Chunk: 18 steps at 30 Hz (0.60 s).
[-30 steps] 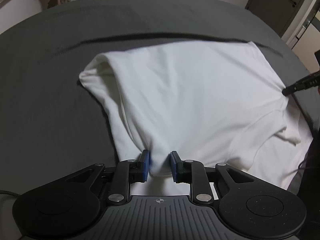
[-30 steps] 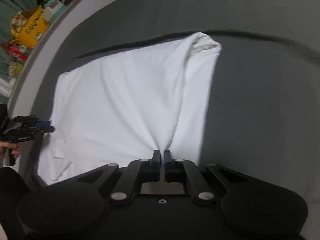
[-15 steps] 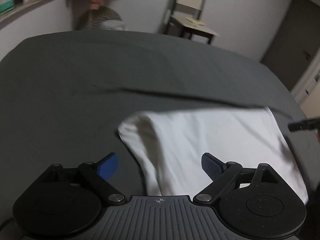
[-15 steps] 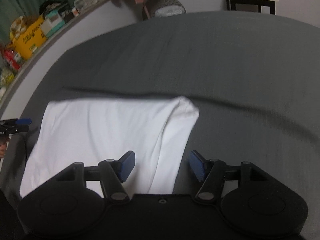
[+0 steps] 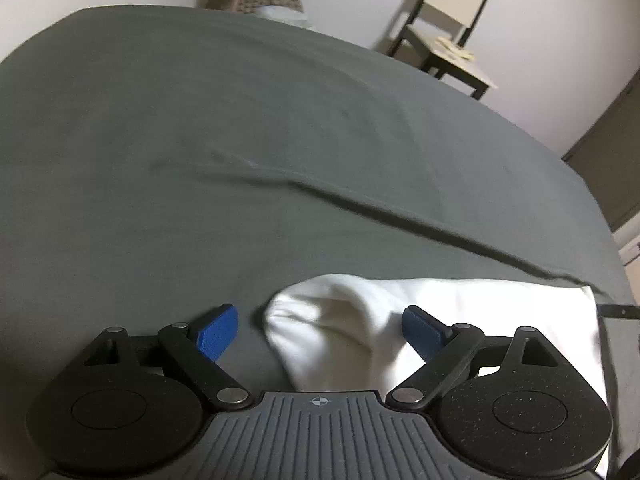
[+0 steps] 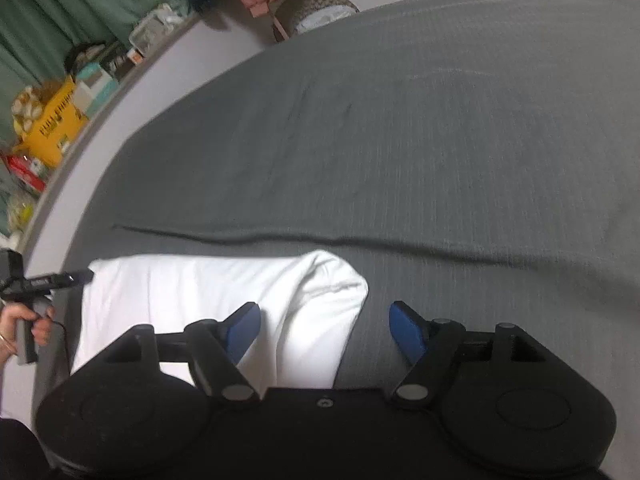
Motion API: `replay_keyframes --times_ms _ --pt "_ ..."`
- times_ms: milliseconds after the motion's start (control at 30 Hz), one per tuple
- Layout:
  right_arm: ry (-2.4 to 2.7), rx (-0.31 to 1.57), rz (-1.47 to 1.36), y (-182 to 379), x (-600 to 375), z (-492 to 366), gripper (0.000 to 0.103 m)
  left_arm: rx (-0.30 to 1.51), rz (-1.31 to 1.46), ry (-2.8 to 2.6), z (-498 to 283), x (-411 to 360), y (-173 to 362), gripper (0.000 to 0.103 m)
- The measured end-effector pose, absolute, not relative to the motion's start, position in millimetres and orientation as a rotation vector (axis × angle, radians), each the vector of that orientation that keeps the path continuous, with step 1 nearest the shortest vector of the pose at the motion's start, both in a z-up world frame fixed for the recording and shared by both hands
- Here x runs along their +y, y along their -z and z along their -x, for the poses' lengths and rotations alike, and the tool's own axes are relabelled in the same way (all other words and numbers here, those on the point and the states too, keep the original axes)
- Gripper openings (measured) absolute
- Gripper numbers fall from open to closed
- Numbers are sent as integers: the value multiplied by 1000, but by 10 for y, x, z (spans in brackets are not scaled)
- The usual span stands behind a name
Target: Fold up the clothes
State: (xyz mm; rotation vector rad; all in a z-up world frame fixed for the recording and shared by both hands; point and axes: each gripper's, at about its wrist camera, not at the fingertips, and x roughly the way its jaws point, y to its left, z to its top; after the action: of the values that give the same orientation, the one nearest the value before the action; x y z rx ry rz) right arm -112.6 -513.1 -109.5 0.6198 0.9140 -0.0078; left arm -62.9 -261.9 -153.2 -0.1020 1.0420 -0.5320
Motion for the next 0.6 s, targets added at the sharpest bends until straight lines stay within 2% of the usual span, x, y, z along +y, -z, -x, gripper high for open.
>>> replay_keyframes --times_ms 67,100,467,600 --pt "-29 898 -655 1127 -5180 1115 66 1023 81 554 640 -2714 1541 90" --pt "-50 894 -673 1145 -5205 1104 64 1014 70 565 646 -2762 1545 84" --pt "-166 885 -695 1198 -5271 982 64 1020 30 614 608 -2699 1424 83" --pt "-117 888 -682 1162 -5304 984 62 1097 189 637 524 -2548 1469 84"
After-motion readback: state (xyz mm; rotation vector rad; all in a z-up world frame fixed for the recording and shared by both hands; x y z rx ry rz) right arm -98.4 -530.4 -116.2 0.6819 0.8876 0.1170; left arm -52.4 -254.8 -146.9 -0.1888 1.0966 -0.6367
